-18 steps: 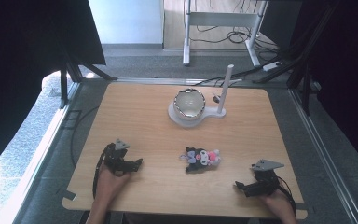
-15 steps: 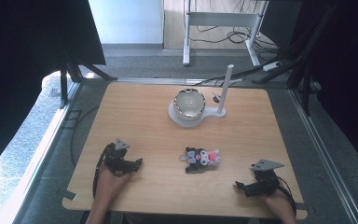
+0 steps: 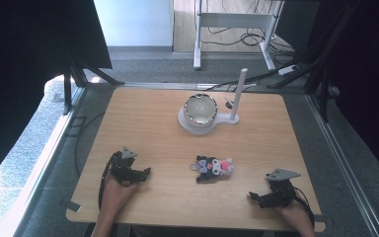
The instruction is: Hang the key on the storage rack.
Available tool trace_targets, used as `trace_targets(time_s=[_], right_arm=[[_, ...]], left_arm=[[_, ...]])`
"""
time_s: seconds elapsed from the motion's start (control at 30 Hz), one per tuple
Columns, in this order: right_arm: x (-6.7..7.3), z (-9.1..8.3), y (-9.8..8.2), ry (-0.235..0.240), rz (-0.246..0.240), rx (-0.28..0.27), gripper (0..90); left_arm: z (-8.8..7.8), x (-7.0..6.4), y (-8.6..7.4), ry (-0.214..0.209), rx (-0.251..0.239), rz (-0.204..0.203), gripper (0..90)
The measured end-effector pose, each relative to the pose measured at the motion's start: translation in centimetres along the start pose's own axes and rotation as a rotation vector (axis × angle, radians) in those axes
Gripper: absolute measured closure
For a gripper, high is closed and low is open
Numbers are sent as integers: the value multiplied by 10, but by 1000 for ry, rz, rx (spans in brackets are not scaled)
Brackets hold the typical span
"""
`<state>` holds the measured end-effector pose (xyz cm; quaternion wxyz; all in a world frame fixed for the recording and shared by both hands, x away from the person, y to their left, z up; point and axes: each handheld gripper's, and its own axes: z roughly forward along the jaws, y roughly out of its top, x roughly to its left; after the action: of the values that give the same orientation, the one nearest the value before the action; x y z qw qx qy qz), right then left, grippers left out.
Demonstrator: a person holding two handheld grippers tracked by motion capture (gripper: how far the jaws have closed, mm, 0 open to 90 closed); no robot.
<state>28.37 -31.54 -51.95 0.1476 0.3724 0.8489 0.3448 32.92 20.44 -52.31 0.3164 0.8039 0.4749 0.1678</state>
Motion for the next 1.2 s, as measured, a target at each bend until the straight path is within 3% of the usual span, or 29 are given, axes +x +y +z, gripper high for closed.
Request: trace_targets(time_s=[0.3, 0.47, 0.8, 1.2], right_arm=[[0, 0, 5, -5, 0, 40, 0], [0, -2, 10, -20, -36, 74, 0], [-3, -5, 30, 16, -96, 185, 12], [-9, 0, 50, 59, -119, 259, 18]], left_arm=[[0, 0, 0, 0, 0, 0, 31], [0, 0, 0, 0, 0, 0, 31], [0, 0, 0, 0, 0, 0, 31], [0, 0, 0, 0, 0, 0, 31]])
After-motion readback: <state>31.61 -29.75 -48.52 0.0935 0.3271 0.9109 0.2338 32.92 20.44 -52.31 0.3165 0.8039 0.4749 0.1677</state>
